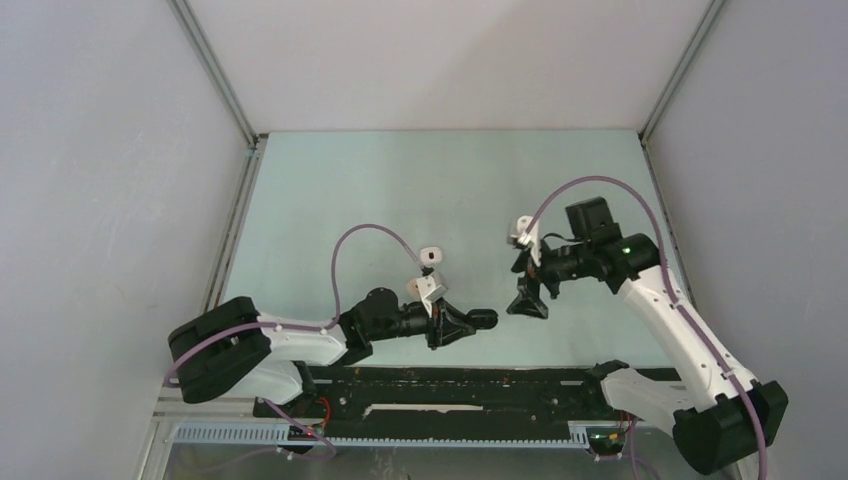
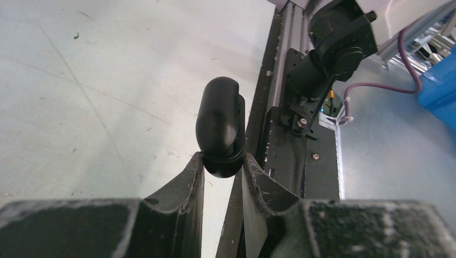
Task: Insert the wireless bluetooth earbuds into the charging case
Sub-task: Close the charging case, then open the charging case.
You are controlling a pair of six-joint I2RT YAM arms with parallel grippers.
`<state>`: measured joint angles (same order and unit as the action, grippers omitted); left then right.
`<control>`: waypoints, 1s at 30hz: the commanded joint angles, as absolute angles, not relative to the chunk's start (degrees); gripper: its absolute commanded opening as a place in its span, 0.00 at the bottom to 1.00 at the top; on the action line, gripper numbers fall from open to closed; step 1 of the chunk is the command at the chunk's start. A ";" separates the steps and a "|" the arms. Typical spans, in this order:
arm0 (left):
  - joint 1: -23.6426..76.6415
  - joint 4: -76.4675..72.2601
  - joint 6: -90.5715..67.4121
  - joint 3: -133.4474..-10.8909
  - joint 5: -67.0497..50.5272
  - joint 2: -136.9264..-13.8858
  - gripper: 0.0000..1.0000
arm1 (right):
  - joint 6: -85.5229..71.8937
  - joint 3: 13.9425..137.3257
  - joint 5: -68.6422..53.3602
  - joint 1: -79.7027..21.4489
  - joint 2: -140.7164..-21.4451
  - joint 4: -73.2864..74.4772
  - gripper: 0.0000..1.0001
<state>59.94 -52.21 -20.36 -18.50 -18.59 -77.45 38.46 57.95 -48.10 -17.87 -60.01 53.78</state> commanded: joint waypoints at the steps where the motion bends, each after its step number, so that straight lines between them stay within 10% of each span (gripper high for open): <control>1: 60.19 -55.56 -16.79 -19.71 -22.17 -74.20 0.01 | 39.76 58.01 -49.48 -25.64 -62.33 53.27 1.00; 30: 60.37 -52.14 -18.72 -20.99 -15.83 -74.57 0.00 | 35.37 57.13 -34.38 -40.76 -67.73 51.95 0.92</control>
<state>60.99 -48.01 -16.53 -19.86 -17.76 -73.47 39.03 57.87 -42.89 -41.23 -70.26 55.96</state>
